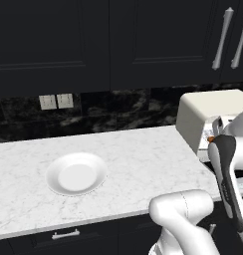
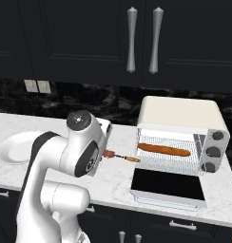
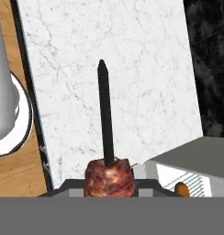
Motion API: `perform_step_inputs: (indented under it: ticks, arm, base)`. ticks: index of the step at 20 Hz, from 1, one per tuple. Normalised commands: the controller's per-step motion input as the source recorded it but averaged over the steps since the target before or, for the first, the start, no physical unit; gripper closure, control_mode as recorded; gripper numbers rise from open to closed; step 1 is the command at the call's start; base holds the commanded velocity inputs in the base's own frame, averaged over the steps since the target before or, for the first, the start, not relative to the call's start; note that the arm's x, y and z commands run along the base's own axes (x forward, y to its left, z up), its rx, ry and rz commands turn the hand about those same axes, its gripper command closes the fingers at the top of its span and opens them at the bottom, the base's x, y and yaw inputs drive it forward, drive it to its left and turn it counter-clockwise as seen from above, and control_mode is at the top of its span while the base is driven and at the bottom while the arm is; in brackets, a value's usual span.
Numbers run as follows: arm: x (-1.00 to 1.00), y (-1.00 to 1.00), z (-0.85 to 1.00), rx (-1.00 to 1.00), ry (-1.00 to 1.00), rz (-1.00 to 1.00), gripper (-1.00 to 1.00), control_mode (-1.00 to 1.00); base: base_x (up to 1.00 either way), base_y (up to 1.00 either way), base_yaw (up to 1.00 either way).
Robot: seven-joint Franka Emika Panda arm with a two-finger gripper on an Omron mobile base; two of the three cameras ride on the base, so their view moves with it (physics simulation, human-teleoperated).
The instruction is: Pick up the kebab skewer and baguette bread, and place them inside the toaster oven. Close the toaster oven door and start by setting the timer.
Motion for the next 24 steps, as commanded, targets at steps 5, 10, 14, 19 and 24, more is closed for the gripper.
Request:
perform_step_inputs:
  ticks: [5, 10, 14, 19, 24]
  arm:
    - [0.00, -0.56, 0.00, -0.06, -0.17, 0.05, 1.00, -1.00]
    - [0.00, -0.50, 0.00, -0.06, -0.14, 0.05, 1.00, -1.00]
    - [0.13, -0.43, 0.00, -0.02, -0.10, 0.06, 1.00, -1.00]
    - [0.20, -0.33, 0.00, 0.00, -0.05, 0.05, 1.00, -1.00]
    - [0.04, -0.28, 0.00, 0.00, 0.01, 0.02, 1.00, -1.00]
  base:
    - [0.00, 0.00, 0.00]
    - [0.00, 0.00, 0.00]
    - [0.00, 0.00, 0.00]
    - [0.00, 0.00, 0.00]
    - [0.00, 0.00, 0.00]
